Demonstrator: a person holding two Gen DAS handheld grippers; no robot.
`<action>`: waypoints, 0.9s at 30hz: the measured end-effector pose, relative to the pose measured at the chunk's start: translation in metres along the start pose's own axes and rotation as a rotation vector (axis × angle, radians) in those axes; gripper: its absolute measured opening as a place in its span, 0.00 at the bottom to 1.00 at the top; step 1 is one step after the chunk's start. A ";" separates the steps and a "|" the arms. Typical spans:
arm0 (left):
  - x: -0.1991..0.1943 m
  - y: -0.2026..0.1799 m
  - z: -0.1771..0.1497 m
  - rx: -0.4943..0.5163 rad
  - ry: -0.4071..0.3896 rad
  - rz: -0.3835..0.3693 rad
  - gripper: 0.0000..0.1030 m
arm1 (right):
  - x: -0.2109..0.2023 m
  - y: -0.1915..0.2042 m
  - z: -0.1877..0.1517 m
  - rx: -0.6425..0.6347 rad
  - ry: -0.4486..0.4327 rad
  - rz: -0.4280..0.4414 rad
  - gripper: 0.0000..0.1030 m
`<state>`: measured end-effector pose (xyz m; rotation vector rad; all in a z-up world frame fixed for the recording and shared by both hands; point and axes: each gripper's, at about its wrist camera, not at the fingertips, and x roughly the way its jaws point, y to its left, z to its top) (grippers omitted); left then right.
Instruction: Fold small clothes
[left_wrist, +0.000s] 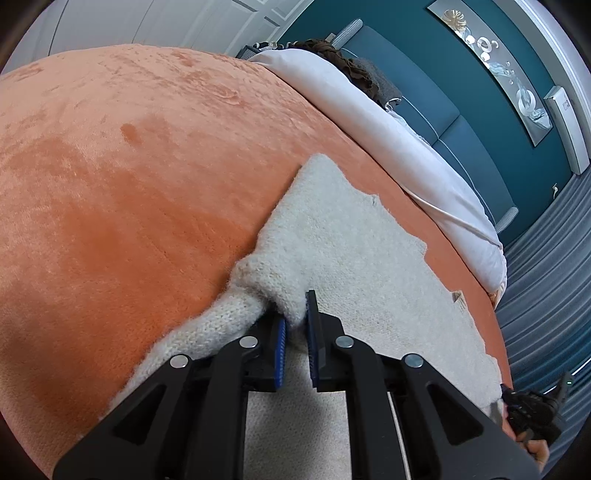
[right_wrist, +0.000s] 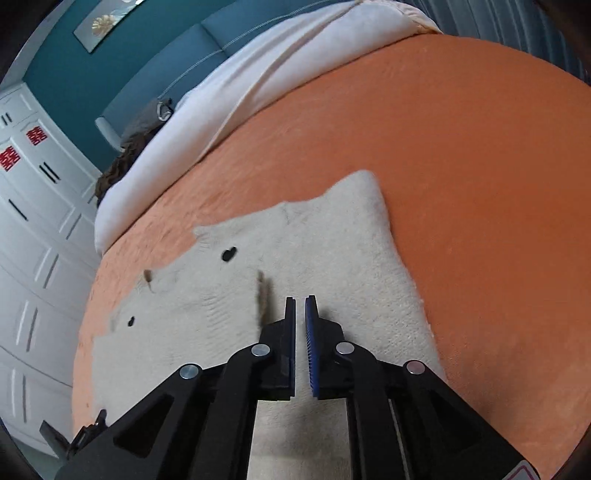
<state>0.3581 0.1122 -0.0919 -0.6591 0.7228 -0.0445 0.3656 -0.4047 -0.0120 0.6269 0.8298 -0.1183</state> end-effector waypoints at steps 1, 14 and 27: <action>0.000 -0.001 0.000 0.003 0.001 0.005 0.10 | -0.003 0.010 -0.003 -0.026 0.010 0.038 0.08; -0.071 0.000 0.018 0.141 0.182 0.077 0.63 | -0.103 -0.021 -0.047 -0.102 0.031 -0.055 0.48; -0.227 0.061 -0.115 0.040 0.327 0.063 0.88 | -0.223 -0.098 -0.249 0.010 0.211 -0.014 0.70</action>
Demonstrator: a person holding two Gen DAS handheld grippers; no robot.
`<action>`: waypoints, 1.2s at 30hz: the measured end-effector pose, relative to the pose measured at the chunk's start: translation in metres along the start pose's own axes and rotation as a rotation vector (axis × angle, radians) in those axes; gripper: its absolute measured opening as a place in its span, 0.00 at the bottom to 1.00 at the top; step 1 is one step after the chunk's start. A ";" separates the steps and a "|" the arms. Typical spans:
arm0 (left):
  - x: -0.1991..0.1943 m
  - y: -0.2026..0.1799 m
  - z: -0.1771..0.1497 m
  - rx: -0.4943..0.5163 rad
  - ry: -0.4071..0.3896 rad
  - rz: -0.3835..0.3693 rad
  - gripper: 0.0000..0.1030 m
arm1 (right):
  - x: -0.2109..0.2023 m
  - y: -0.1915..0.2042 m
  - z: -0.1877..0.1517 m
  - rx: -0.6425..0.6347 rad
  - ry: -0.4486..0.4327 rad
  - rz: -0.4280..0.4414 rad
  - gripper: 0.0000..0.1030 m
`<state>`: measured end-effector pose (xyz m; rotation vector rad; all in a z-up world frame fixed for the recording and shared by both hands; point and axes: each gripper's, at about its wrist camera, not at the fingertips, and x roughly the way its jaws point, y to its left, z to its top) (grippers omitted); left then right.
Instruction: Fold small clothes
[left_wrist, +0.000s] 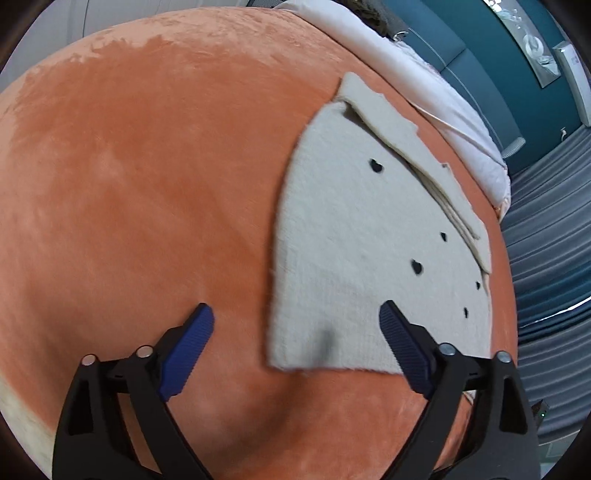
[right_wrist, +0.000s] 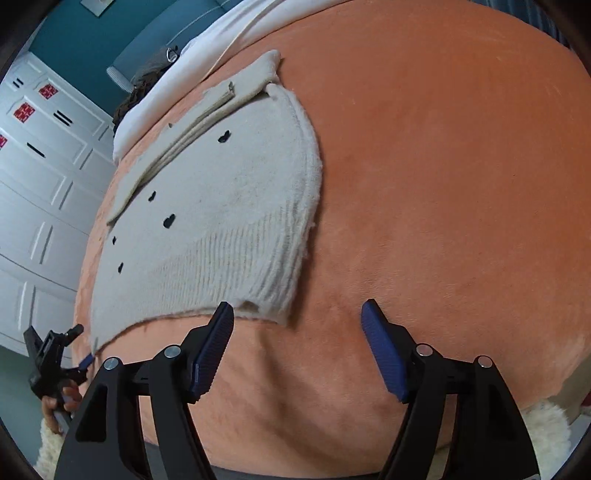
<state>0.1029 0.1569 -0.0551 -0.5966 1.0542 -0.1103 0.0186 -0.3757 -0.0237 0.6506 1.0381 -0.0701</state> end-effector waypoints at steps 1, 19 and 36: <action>0.003 -0.005 -0.002 -0.007 0.008 -0.019 0.88 | 0.004 0.004 0.001 0.014 -0.004 0.046 0.70; -0.065 -0.025 -0.001 0.031 0.081 -0.100 0.06 | -0.054 0.047 0.012 0.005 -0.074 0.134 0.06; -0.241 -0.010 -0.133 0.182 0.231 -0.068 0.06 | -0.215 0.033 -0.123 -0.359 0.277 0.138 0.06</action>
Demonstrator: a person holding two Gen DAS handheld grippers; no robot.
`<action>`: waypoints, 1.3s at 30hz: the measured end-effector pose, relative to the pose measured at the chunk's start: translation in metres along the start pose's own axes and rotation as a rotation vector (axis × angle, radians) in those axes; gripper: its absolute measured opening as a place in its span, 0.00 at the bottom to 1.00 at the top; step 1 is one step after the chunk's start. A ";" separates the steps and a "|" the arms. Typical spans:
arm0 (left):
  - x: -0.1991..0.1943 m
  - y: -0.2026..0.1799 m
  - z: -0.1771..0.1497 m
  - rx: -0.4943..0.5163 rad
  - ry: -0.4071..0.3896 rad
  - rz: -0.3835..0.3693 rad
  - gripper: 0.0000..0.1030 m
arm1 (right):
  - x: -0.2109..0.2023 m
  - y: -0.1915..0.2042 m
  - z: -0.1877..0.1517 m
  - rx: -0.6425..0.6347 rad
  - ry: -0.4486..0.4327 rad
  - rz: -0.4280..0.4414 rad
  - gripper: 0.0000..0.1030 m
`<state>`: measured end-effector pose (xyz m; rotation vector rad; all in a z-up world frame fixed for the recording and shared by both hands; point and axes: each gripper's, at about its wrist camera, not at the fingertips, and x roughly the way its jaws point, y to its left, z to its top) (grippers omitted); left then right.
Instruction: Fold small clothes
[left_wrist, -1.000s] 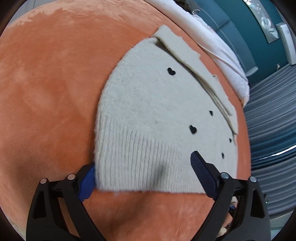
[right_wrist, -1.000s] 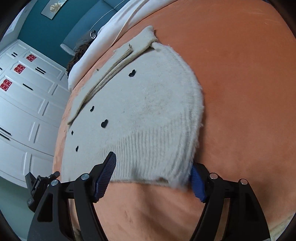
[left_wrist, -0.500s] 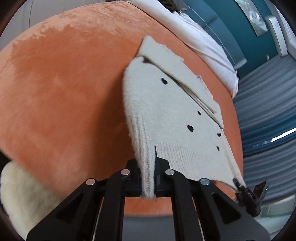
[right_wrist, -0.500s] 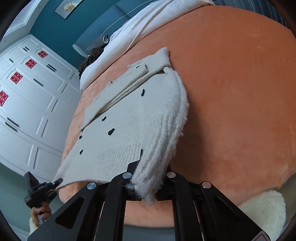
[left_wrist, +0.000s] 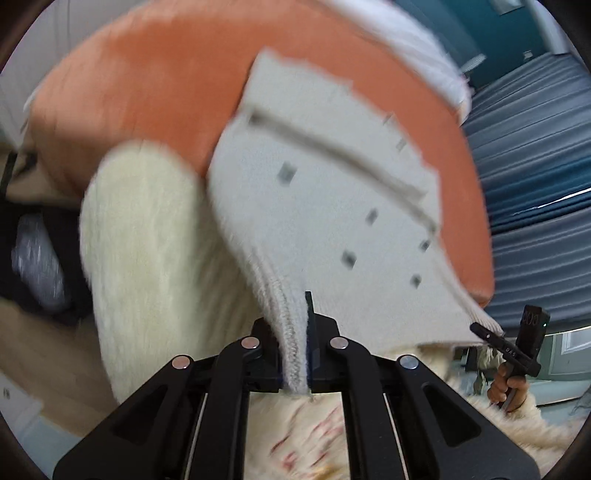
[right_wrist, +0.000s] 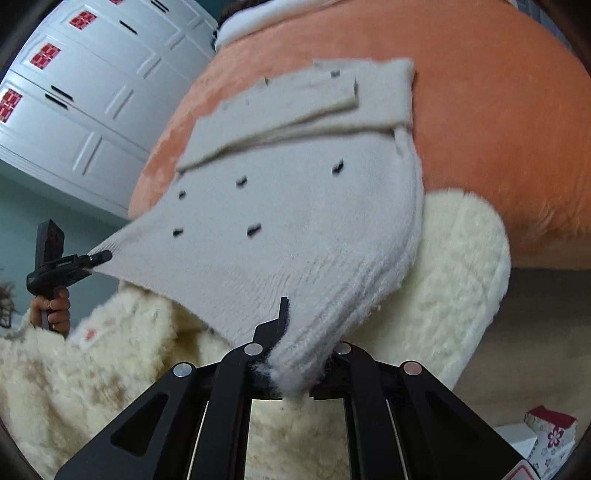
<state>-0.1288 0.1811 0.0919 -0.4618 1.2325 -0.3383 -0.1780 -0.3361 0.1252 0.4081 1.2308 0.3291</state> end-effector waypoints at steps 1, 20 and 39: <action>-0.005 -0.009 0.021 0.025 -0.060 -0.030 0.06 | -0.012 -0.001 0.024 0.002 -0.094 0.022 0.06; 0.190 0.016 0.241 -0.044 -0.292 0.052 0.44 | 0.136 -0.088 0.239 0.386 -0.510 0.058 0.32; 0.225 -0.015 0.259 0.239 -0.170 0.175 0.11 | 0.170 -0.071 0.255 0.138 -0.360 -0.280 0.08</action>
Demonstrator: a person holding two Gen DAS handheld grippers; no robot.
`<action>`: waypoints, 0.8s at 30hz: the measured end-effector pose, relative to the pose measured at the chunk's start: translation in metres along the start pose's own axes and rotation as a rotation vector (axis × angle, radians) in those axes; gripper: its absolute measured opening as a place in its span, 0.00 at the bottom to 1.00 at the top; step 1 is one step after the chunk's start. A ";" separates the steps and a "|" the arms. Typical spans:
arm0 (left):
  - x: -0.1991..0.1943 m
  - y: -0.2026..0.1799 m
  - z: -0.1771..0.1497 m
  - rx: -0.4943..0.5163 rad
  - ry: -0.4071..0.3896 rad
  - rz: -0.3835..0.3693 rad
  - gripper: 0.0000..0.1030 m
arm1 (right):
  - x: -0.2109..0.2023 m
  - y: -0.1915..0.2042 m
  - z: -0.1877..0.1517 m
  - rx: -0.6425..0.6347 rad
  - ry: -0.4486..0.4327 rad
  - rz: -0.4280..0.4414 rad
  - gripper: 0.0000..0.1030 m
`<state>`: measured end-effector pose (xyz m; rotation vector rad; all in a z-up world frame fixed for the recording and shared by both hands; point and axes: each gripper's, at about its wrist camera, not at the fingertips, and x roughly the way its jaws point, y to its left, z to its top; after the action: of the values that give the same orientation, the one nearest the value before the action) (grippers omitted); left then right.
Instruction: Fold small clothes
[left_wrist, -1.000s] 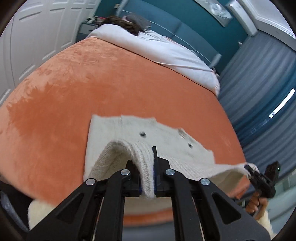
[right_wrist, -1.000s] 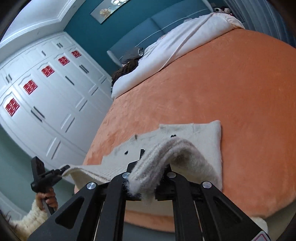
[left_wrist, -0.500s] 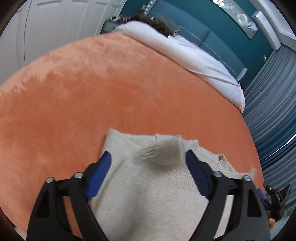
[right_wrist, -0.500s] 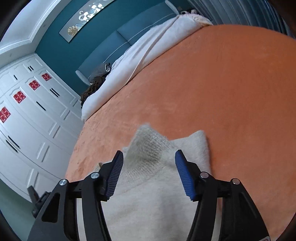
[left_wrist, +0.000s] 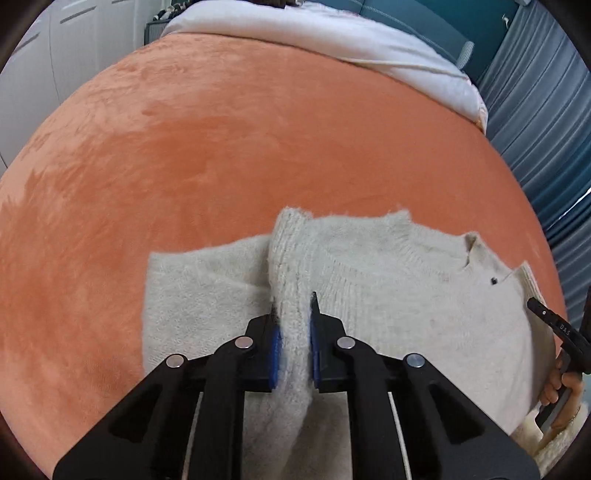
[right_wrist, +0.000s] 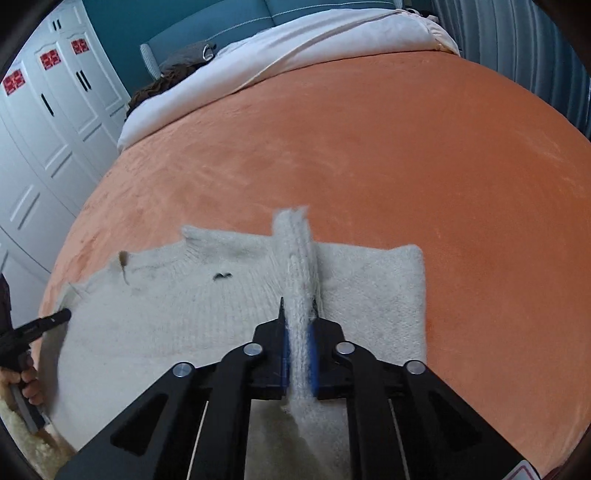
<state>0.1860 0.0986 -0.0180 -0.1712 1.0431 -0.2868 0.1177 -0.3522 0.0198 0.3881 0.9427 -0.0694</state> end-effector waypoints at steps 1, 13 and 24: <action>-0.011 0.001 0.004 0.000 -0.032 -0.005 0.10 | -0.019 -0.001 0.007 0.024 -0.059 0.055 0.08; 0.018 0.046 0.011 -0.164 0.014 0.070 0.10 | 0.005 -0.077 0.011 0.298 -0.041 0.036 0.06; -0.014 0.023 0.003 -0.088 -0.065 0.134 0.27 | -0.031 -0.043 0.004 0.172 -0.087 -0.073 0.18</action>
<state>0.1852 0.1250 -0.0110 -0.1878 0.9986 -0.1134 0.0926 -0.3973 0.0341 0.5054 0.8675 -0.2335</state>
